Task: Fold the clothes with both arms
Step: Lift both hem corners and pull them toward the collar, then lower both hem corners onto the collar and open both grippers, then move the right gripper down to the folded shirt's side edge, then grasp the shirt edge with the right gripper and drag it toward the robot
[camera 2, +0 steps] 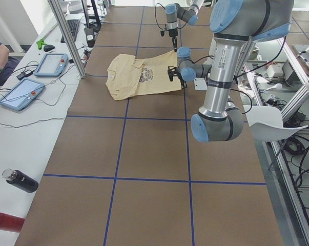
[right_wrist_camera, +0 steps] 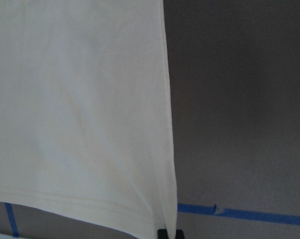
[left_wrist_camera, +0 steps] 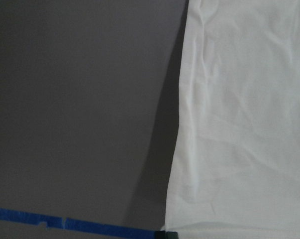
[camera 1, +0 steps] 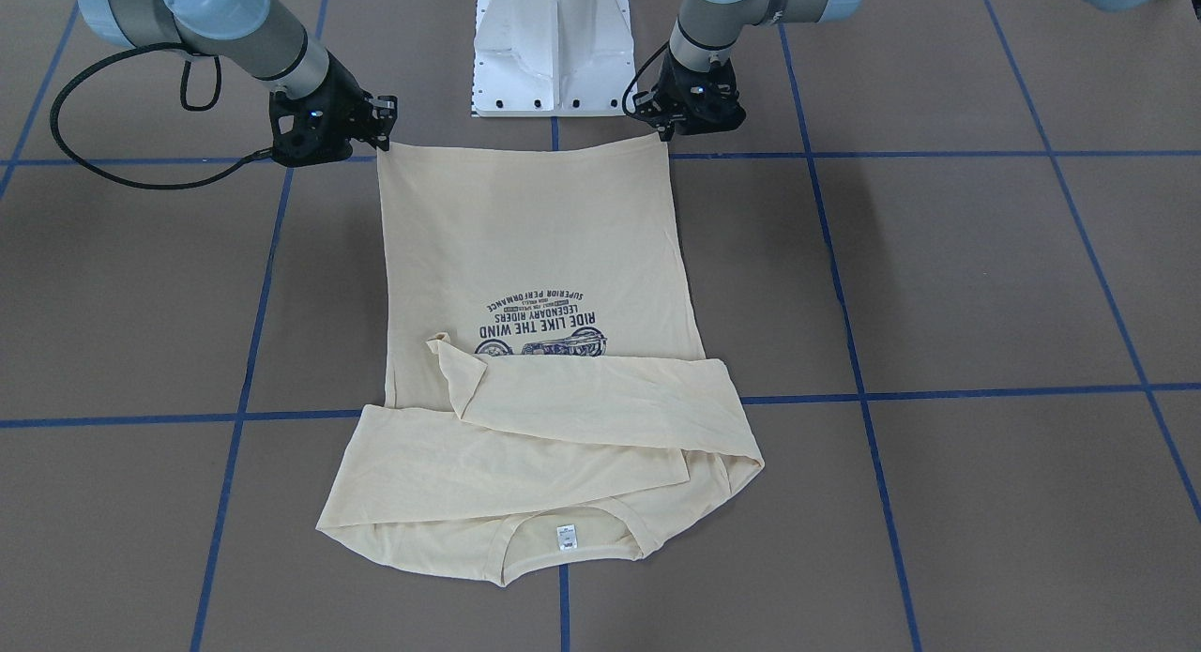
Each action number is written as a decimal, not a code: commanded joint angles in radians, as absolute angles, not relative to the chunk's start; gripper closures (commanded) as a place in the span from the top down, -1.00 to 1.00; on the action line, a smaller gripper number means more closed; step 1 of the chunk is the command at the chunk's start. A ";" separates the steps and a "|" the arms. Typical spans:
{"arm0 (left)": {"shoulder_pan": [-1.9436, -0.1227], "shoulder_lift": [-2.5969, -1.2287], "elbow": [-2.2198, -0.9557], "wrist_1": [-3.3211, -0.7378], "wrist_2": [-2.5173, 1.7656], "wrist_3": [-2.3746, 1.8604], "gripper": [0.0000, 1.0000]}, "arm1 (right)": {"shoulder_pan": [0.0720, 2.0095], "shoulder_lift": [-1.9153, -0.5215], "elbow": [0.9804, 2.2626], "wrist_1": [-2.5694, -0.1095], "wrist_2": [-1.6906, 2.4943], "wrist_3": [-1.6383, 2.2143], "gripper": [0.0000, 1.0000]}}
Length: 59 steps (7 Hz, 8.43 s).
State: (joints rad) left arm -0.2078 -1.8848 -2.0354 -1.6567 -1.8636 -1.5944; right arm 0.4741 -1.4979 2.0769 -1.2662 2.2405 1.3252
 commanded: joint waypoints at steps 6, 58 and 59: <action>-0.350 -1.926 -2.171 -1.529 -1.896 -1.476 -1.00 | 0.639 -1.415 2.048 -1.258 2.396 1.319 -1.00; -0.824 -2.132 -1.608 -2.022 -2.040 -1.256 0.88 | 0.427 -1.462 1.931 -1.072 2.410 1.622 -1.00; -0.824 -2.132 -1.611 -2.022 -2.040 -1.256 0.88 | 0.369 -1.462 1.933 -1.072 2.402 1.643 -1.00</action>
State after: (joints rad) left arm -0.8238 -2.1328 -1.6080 -2.0214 -2.0402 -1.2565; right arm 0.4537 -1.4678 1.9262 -1.0741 2.4020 1.5925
